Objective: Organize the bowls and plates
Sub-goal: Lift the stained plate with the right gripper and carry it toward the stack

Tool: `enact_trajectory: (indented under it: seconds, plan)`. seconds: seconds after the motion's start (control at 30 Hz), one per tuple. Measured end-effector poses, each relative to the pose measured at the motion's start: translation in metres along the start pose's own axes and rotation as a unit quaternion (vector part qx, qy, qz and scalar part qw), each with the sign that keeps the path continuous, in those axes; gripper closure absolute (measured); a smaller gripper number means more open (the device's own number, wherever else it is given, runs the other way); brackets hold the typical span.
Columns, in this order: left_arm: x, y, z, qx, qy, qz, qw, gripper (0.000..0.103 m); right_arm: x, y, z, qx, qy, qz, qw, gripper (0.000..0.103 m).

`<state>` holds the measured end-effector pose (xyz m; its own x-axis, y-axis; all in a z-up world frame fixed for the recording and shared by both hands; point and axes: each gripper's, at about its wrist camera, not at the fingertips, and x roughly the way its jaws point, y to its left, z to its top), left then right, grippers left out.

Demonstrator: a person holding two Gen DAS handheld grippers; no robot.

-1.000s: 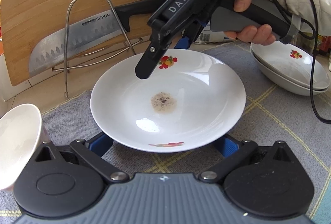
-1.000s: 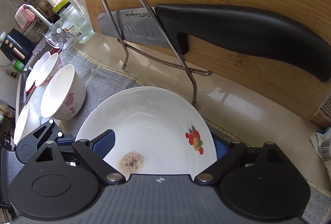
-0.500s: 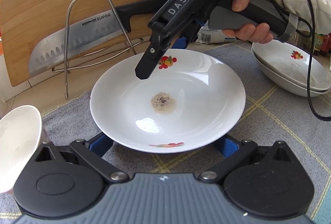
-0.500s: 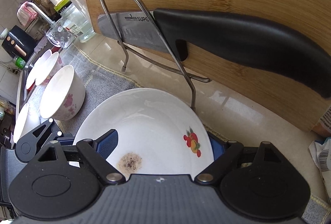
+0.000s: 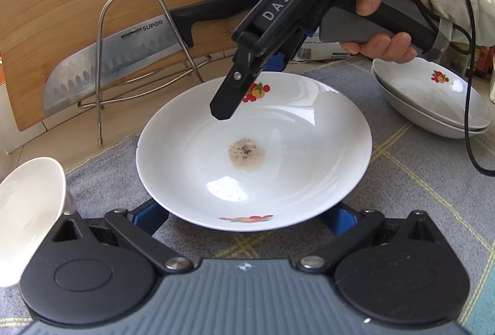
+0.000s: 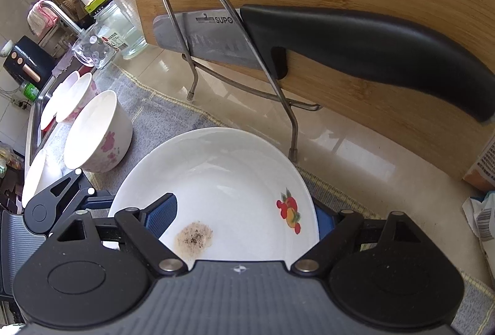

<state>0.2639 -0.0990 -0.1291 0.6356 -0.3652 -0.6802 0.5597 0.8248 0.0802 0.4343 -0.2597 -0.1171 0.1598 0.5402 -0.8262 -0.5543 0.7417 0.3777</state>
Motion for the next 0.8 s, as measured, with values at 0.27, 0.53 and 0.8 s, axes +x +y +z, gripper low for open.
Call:
enact_trajectory:
  seconds: [0.27,0.53,0.8]
  plan:
    - [-0.010,-0.001,-0.002,0.006,-0.002,-0.003,1.0000,0.001,-0.008,0.007,-0.008,0.004,-0.001,0.000,1.000,0.011]
    - [-0.021,-0.005,-0.001,0.012,0.000,-0.005,0.9999,0.001,-0.018,0.017,-0.020,0.010,-0.005,-0.001,1.000,0.011]
    - [-0.035,-0.010,-0.002,0.013,0.002,-0.013,0.9998,0.001,-0.031,0.029,-0.032,0.007,-0.008,-0.003,1.000,0.011]
